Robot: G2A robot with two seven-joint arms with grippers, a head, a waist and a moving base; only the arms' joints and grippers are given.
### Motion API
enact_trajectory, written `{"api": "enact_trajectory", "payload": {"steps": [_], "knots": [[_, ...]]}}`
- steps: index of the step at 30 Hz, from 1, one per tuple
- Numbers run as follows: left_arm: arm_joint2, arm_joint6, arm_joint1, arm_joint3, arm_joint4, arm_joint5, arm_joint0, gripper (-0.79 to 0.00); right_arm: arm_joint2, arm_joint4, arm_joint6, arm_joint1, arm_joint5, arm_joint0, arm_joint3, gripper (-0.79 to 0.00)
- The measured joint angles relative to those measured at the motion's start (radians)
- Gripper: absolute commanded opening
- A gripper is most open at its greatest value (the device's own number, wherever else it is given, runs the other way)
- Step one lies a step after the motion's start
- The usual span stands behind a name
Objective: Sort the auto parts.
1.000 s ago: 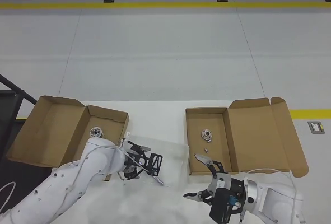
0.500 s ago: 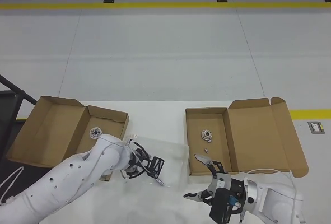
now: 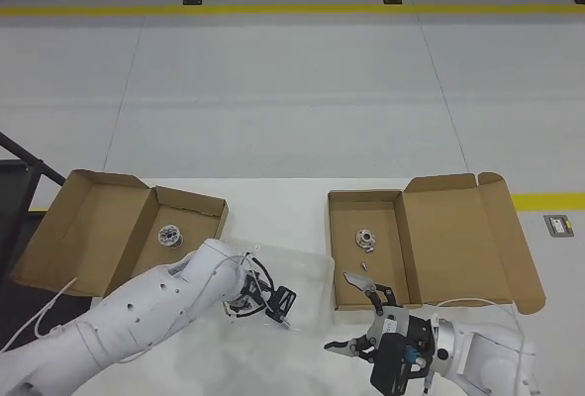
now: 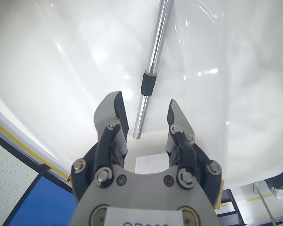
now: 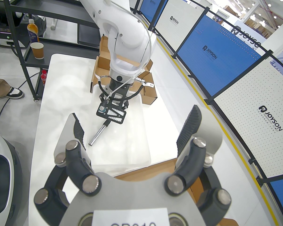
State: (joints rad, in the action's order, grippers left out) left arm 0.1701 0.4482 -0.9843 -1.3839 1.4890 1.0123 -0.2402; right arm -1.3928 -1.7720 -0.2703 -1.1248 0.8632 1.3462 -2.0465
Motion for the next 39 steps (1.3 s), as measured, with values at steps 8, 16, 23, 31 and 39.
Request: {"api": "enact_trajectory", "payload": {"steps": [8, 16, 23, 31, 39], "knots": [[0.0, -0.022, -0.077, 0.109, 0.079, 0.0, -0.027, -0.419, 0.0, 0.0, 0.0, 0.0, 0.0, 0.0, 0.0, 0.0], [0.0, -0.084, -0.13, 0.185, 0.173, 0.0, -0.045, -0.446, 0.0, 0.0, 0.0, 0.0, 0.0, 0.0, 0.0, 0.0], [0.0, -0.159, -0.161, 0.242, 0.261, 0.0, -0.052, -0.545, 0.0, 0.0, 0.0, 0.0, 0.0, 0.0, 0.0, 0.0], [0.0, -0.24, -0.182, 0.293, 0.334, 0.0, -0.048, -0.785, 0.0, 0.0, 0.0, 0.0, 0.0, 0.0, 0.0, 0.0], [0.0, -0.31, -0.188, 0.317, 0.379, 0.0, -0.031, -0.785, 0.0, 0.0, 0.0, 0.0, 0.0, 0.0, 0.0, 0.0]]}}
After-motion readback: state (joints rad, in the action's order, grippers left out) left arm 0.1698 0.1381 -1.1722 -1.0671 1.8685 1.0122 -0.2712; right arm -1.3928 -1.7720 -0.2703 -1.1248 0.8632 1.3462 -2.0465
